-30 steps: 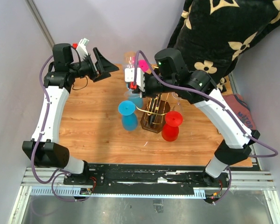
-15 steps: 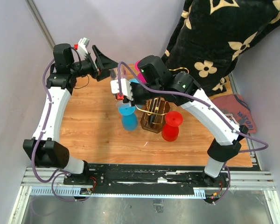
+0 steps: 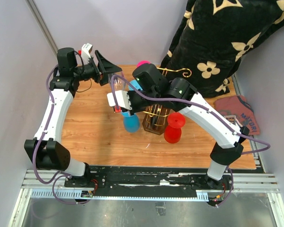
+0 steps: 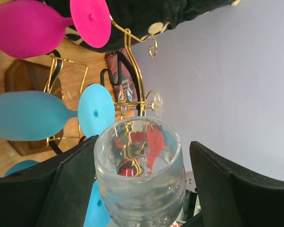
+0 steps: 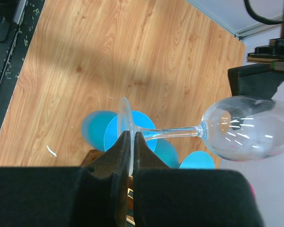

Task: Take the wine glass off the wine glass rack

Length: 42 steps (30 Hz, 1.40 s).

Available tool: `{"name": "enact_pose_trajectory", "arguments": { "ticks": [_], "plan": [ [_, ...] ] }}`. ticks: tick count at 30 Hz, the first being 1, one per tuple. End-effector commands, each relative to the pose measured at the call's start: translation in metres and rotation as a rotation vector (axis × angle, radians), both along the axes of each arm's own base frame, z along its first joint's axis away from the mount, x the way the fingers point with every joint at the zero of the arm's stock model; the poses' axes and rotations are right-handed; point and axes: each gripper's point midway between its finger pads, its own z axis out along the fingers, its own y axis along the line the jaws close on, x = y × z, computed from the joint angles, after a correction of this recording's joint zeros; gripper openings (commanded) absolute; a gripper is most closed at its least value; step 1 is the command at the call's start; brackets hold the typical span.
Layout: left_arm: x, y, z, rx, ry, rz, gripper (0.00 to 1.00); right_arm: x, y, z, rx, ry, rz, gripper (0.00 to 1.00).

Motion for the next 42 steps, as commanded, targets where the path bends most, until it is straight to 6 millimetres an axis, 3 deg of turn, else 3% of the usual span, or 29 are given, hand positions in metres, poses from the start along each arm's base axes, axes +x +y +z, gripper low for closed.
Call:
{"name": "enact_pose_trajectory", "arguments": {
  "ticks": [1, 5, 10, 16, 24, 33, 39, 40, 42],
  "plan": [
    [-0.014, -0.004, 0.013, -0.035, -0.031, -0.044, 0.78, 0.002, -0.005, 0.008, -0.004, -0.105, 0.019, 0.01],
    [-0.017, -0.005, 0.012, -0.048, -0.021, -0.051, 0.64, 0.007, -0.008, 0.006, -0.02, -0.129, -0.003, 0.01],
    [-0.02, -0.006, 0.011, -0.056, -0.015, -0.056, 0.62, 0.011, -0.007, 0.005, -0.03, -0.141, -0.014, 0.0],
    [-0.024, -0.006, 0.012, -0.058, -0.022, -0.056, 0.76, 0.014, -0.009, 0.007, -0.03, -0.157, -0.025, 0.01],
    [-0.026, -0.005, 0.012, -0.054, -0.025, -0.049, 0.81, 0.016, -0.008, 0.011, -0.022, -0.167, -0.031, 0.01],
    [-0.03, -0.005, 0.006, -0.055, -0.014, -0.05, 0.73, 0.017, -0.002, 0.013, -0.014, -0.163, -0.023, 0.01],
    [-0.031, -0.006, 0.011, -0.075, -0.021, -0.059, 0.58, 0.019, -0.001, 0.014, -0.009, -0.166, -0.049, 0.01],
    [-0.031, -0.006, 0.014, -0.081, -0.024, -0.06, 0.56, 0.019, -0.001, 0.015, -0.008, -0.17, -0.056, 0.02],
    [-0.029, -0.007, 0.02, -0.095, -0.029, -0.06, 0.52, 0.019, -0.003, 0.017, -0.001, -0.18, -0.074, 0.21]
  ]
}}
